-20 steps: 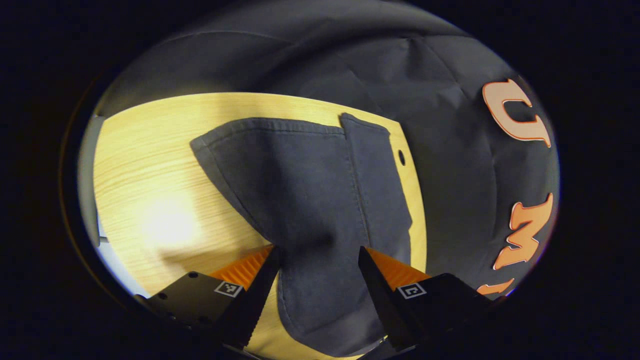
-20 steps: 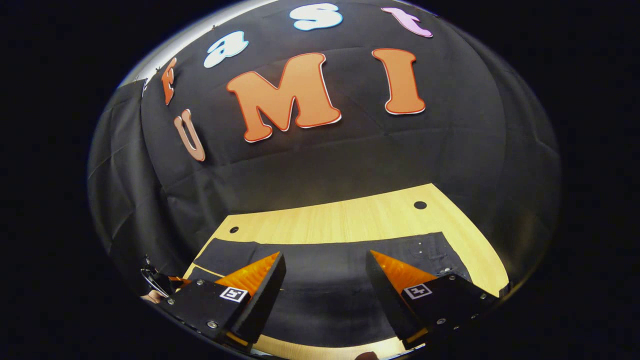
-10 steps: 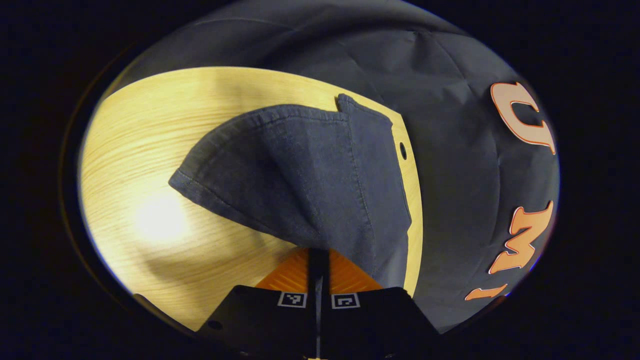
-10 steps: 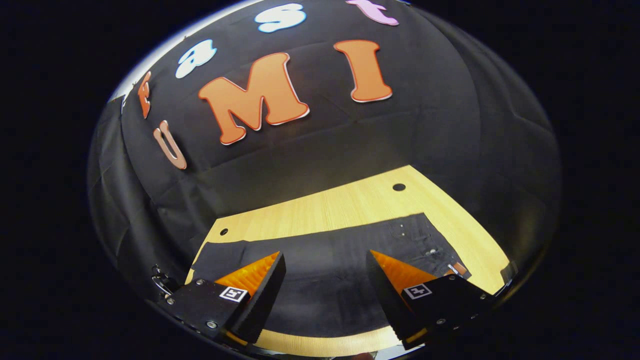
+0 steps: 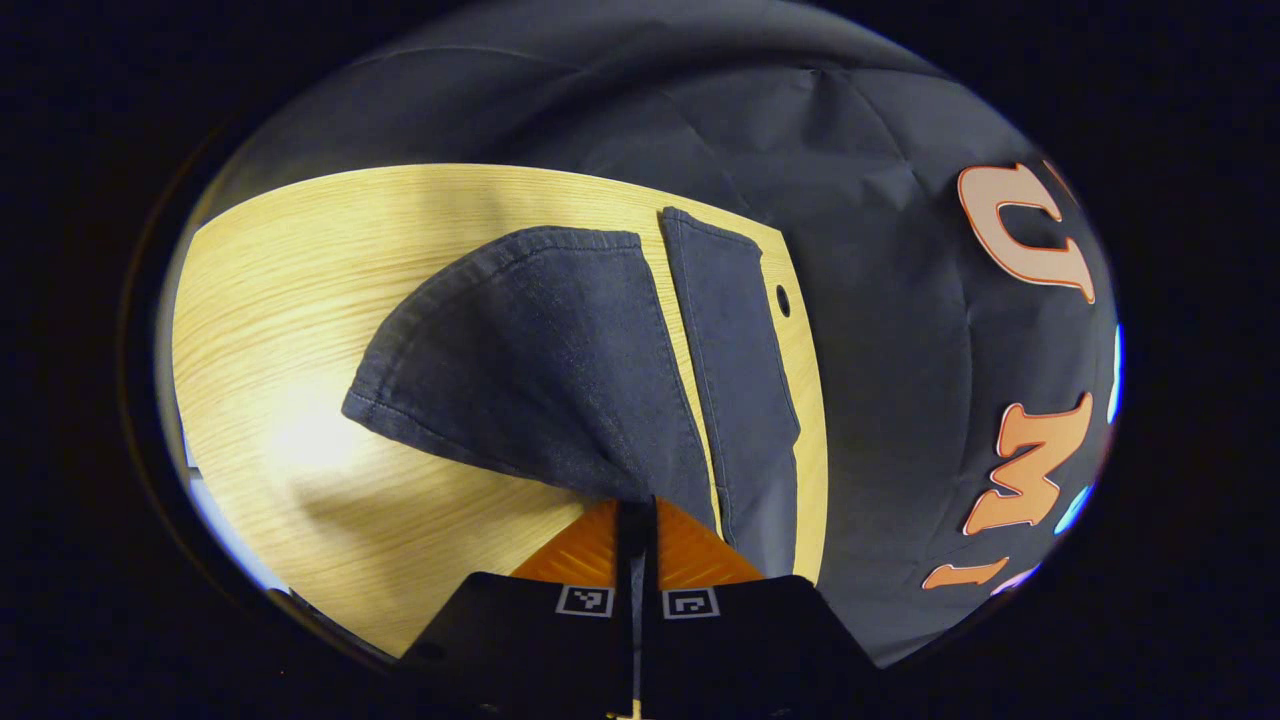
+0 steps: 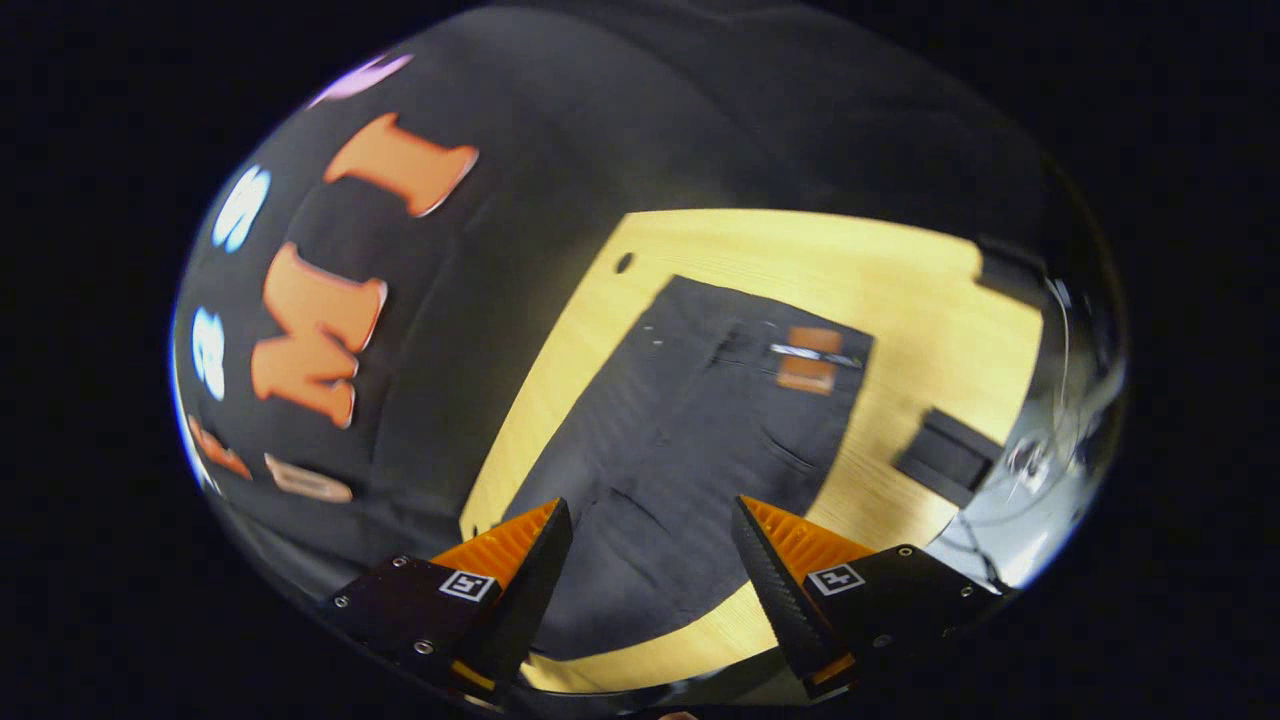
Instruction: Grasp the waist and the cuffs of the jeans and fold them to make the two legs overlap; first hold the waist and fold one-third of the jeans toward the cuffs, then hold the cuffs and fold the remaining one-third in the same direction to finish folding.
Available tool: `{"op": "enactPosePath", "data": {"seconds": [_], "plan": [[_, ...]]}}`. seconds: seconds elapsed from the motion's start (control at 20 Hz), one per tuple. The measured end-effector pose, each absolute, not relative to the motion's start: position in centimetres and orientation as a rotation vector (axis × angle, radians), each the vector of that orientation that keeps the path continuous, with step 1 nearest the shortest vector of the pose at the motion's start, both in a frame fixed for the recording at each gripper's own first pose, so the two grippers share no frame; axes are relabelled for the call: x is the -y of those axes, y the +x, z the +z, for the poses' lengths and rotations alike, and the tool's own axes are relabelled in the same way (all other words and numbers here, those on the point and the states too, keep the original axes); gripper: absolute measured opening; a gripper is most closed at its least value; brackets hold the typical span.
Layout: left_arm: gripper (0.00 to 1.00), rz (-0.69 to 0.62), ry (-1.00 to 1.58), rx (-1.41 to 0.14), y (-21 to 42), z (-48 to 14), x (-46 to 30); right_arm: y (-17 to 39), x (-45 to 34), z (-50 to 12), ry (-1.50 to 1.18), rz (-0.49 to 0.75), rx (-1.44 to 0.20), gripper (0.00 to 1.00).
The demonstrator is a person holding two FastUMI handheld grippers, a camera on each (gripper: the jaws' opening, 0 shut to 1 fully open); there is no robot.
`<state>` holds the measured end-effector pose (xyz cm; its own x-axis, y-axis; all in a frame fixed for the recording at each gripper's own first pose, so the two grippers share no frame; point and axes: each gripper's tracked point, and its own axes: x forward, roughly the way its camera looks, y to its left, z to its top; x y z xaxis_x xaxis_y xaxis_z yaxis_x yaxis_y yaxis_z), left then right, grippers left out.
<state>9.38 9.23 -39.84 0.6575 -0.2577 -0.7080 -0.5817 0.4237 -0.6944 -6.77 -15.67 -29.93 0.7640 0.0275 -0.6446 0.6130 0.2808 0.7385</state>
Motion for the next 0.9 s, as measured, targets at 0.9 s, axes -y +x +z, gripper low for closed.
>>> {"op": "enactPosePath", "data": {"seconds": [0.9], "plan": [[0.03,0.24,-1.165,-0.91,7.7,-39.1,-9.7,-2.1,17.0,-39.9,1.21,-0.518,-0.729,0.93]]}}
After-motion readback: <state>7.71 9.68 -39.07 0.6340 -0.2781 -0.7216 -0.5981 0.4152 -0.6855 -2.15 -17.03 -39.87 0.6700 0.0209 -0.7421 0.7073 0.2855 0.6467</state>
